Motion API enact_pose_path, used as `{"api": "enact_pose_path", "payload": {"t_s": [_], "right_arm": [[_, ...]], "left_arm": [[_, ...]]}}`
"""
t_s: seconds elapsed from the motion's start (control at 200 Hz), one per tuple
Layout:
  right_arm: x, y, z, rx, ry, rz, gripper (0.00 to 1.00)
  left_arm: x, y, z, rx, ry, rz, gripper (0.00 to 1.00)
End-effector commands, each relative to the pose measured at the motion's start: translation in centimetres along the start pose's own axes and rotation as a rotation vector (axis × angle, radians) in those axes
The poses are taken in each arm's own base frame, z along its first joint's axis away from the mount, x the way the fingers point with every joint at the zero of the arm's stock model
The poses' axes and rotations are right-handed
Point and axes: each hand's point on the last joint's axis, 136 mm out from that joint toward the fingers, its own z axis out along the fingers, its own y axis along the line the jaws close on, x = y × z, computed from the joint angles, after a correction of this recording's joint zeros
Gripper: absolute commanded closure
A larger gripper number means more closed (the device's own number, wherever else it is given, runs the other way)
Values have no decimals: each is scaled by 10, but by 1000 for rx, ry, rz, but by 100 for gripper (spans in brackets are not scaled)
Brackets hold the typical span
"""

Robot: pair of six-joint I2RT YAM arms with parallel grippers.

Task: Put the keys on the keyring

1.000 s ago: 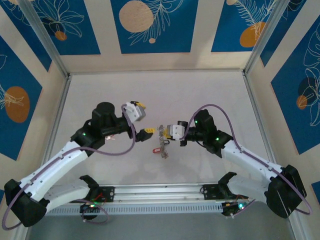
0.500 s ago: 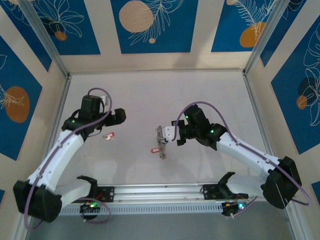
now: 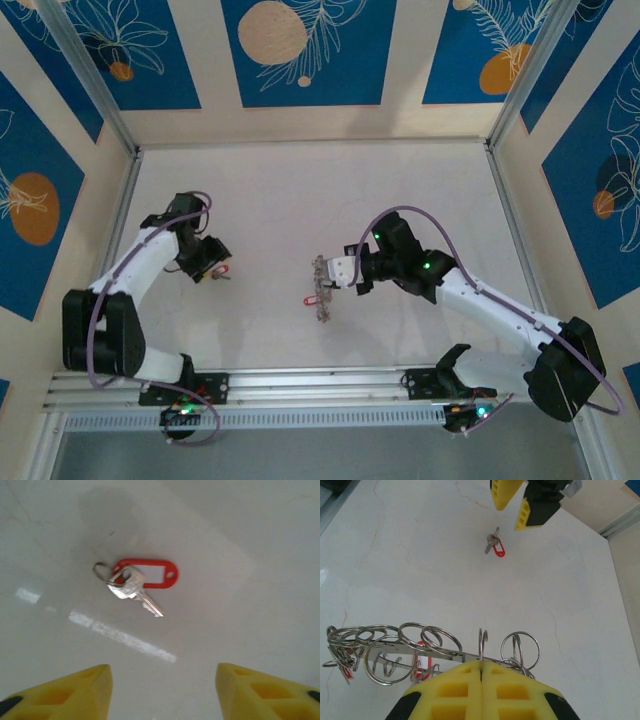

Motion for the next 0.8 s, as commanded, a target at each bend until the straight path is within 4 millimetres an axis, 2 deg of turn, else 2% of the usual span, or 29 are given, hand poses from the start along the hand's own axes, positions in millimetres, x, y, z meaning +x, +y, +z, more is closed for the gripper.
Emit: {"api": "enact_pose_path", "payload": {"t_s": [0.0,0.19,0.455,0.64,0.795], "right_arm": [[-11,-2,-5,20,-63,-22,100],[-9,0,-4,31,-73,-10,100],[-8,1,-3,37,-78,-8,100],[-8,2,-3,38,-77,-8,100],[-8,3,-3,39,-82,-4,100]], "left_arm": [[-1,12,2,-87,30,-58,49],[-19,30,-3,-189,-65,-63,50],[-24,13,22,-104,17,-222,57],[-28,16,32,-140,21,-251,62],[-34,22,31,-176,-15,-249,65]]}}
